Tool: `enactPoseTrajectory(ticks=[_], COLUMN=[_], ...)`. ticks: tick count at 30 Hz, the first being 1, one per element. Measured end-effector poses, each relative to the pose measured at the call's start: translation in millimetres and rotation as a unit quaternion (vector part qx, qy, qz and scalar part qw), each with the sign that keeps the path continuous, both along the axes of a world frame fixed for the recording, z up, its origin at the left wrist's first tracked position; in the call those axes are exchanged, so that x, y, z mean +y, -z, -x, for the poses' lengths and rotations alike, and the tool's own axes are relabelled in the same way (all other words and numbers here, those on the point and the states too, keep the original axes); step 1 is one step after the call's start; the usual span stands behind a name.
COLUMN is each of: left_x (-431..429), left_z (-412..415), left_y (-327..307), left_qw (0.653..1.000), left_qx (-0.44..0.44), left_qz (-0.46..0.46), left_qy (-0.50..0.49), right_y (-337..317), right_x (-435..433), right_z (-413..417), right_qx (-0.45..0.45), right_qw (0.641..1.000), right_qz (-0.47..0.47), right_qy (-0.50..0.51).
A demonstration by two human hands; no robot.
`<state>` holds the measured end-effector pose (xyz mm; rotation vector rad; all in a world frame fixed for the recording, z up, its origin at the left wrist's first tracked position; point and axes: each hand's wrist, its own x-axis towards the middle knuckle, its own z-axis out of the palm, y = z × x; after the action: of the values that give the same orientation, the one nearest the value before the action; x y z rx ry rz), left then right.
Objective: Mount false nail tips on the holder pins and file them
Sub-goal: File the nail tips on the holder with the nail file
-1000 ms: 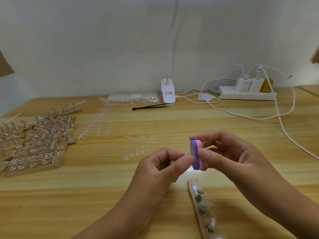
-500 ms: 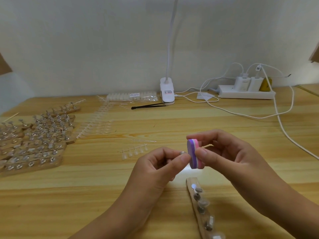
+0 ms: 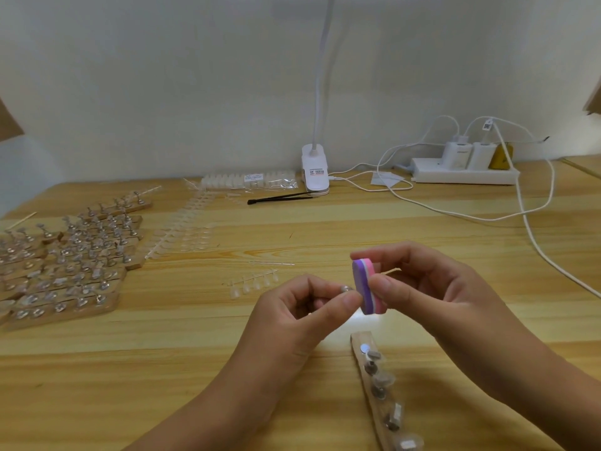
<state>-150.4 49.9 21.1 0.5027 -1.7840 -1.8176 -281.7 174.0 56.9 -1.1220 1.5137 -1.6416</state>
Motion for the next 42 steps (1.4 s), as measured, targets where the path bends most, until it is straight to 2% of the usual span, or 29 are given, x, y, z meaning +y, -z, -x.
enactPoseTrajectory(ticks=[4, 8, 12, 18, 21, 27, 30, 35, 38, 42], left_x=[-2, 3, -1, 2, -6, -4, -7, 1, 2, 3], left_z=[-1, -2, -2, -3, -3, -2, -4, 0, 0, 1], left_y=[-1, -1, -3, -4, -5, -4, -7, -4, -2, -2], left_qw=[1.000, 0.998, 0.999, 0.992, 0.995, 0.996, 0.998, 1.000, 0.999, 0.998], left_qx=[0.001, -0.017, -0.009, -0.027, -0.019, -0.015, -0.002, 0.001, 0.002, -0.003], left_qz=[0.008, 0.056, 0.047, 0.115, 0.095, 0.092, 0.069, -0.002, -0.041, -0.063], left_qy=[0.002, 0.036, 0.019, 0.053, 0.014, 0.010, -0.007, 0.014, 0.013, 0.021], right_y=[0, -1, -3, -5, -7, -1, -2, 1, 1, 2], right_x=[1, 2, 4, 5, 5, 4, 4, 2, 2, 3], right_z=[2, 5, 10, 11, 12, 12, 8, 7, 5, 6], right_qx=[0.020, 0.045, 0.078, 0.095, 0.111, 0.070, 0.056, 0.024, 0.013, 0.028], right_qw=[0.999, 0.998, 0.995, 0.991, 0.990, 0.996, 0.996, 0.999, 0.999, 0.999], right_qz=[-0.008, -0.013, -0.024, -0.030, -0.033, -0.021, -0.016, 0.018, 0.009, 0.026], right_qy=[-0.026, -0.040, -0.065, -0.086, -0.077, -0.058, -0.073, -0.020, -0.042, 0.011])
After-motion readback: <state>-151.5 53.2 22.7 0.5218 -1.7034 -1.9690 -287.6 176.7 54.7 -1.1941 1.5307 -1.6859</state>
